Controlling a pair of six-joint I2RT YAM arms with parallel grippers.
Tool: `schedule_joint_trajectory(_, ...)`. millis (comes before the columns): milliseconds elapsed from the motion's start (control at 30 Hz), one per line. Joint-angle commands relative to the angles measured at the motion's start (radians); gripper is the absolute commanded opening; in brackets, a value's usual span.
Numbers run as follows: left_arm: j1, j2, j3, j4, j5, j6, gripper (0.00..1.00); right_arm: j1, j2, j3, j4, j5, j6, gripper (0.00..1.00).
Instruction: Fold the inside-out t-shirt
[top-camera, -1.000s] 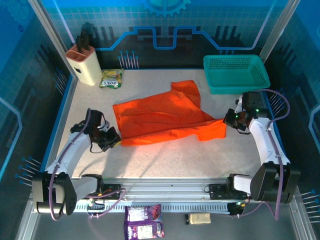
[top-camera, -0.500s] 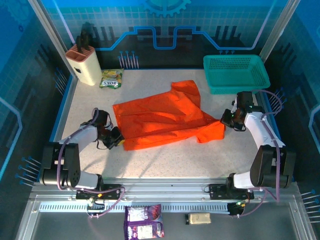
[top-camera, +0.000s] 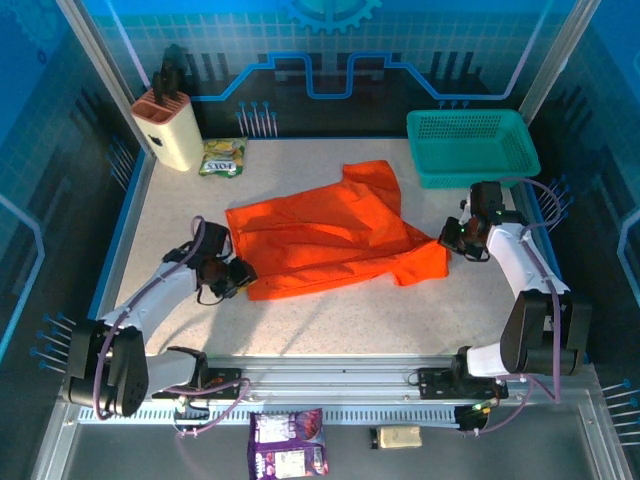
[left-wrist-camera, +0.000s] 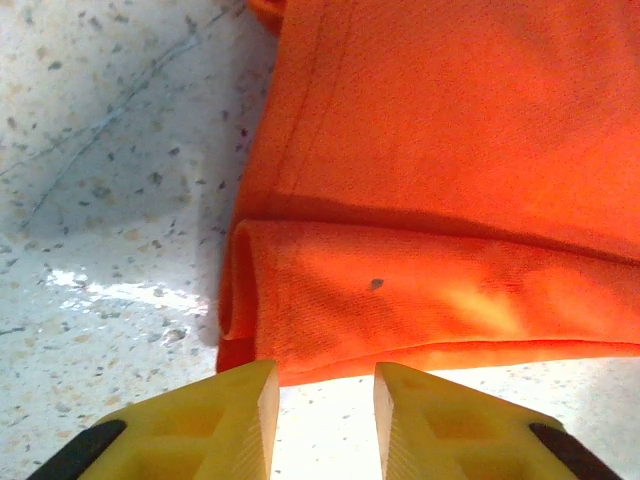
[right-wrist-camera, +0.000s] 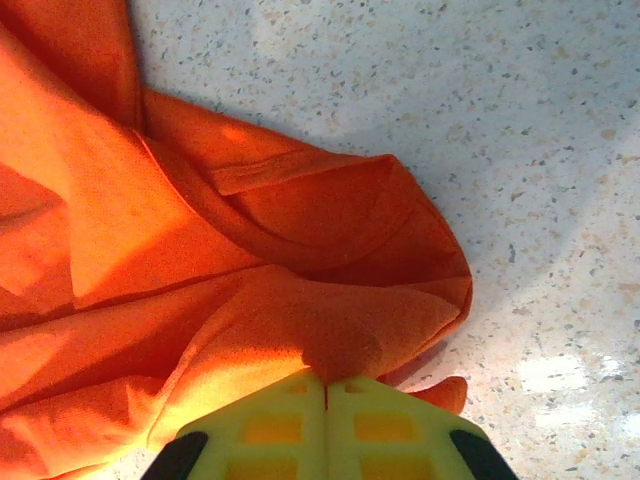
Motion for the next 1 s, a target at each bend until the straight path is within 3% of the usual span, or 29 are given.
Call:
schedule_joint_trajectory(0,-0.024,0.017,-0.029,-0.041,-0.058,-0.020,0.30,0.019,0.010,0.030,-0.011,0.006,-0.001,0.00)
schedule_joint_trajectory(433,-0.067,0.066,-0.019,-0.025,-0.059,-0.015,0.24,0.021,-0.002,0.032,-0.021,0.008,-0.006,0.00)
schedule_joint_trajectory(733,-0.100,0.113,-0.002,-0.010,-0.068,0.008,0.26,0.022,-0.003,0.027,-0.019,0.003,-0.003,0.00)
schedule_joint_trajectory(967,-0.124,0.120,0.009,-0.020,-0.089,0.015,0.12,0.026,-0.004,0.019,-0.013,0.003,0.001,0.00)
